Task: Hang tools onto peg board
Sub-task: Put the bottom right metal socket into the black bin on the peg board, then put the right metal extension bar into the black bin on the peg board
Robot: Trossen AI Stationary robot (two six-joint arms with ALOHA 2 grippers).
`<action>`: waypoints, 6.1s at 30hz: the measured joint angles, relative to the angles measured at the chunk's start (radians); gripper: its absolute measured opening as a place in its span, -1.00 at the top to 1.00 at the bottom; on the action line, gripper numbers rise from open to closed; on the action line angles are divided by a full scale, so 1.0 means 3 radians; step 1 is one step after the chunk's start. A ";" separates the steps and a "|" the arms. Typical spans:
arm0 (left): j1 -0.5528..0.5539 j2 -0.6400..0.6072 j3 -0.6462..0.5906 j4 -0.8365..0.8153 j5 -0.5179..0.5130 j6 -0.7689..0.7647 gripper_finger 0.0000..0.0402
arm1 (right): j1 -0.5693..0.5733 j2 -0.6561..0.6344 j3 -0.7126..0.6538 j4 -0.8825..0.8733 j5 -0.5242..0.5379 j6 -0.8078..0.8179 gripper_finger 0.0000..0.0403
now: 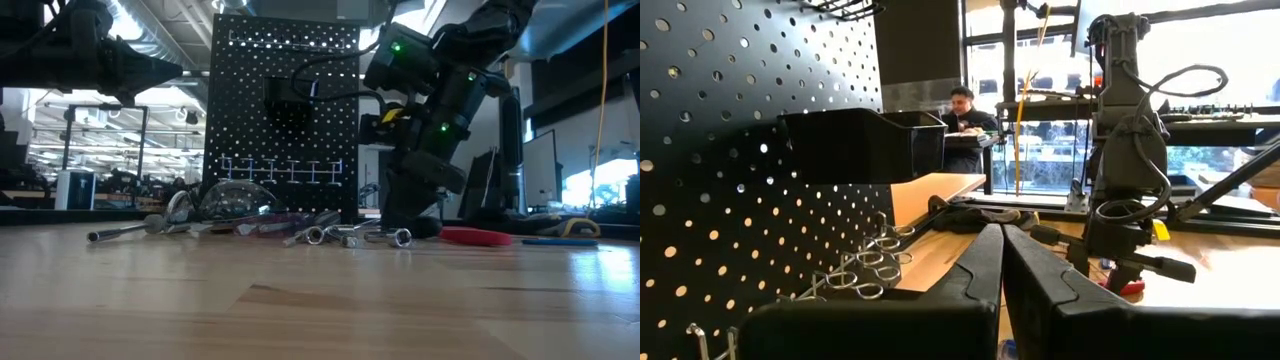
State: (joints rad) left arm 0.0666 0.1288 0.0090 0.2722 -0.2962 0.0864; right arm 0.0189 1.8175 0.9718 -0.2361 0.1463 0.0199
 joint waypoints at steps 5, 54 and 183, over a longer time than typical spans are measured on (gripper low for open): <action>0.0000 0.0000 0.0000 -0.0001 0.0000 0.0000 0.99 | 0.0000 -0.0014 0.0007 0.0035 0.0031 -0.0001 0.78; 0.0000 0.0000 0.0000 0.0004 0.0000 0.0003 0.99 | 0.0279 0.0270 0.0519 -0.0683 -0.0160 0.0883 0.20; -0.0001 0.0000 0.0000 0.0000 0.0000 0.0000 0.99 | 0.0656 0.0338 0.1358 -0.1567 0.0215 0.1645 0.04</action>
State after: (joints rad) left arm 0.0663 0.1290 0.0090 0.2722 -0.2962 0.0864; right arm 0.2157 1.9189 1.3792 -0.7063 0.2107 0.5133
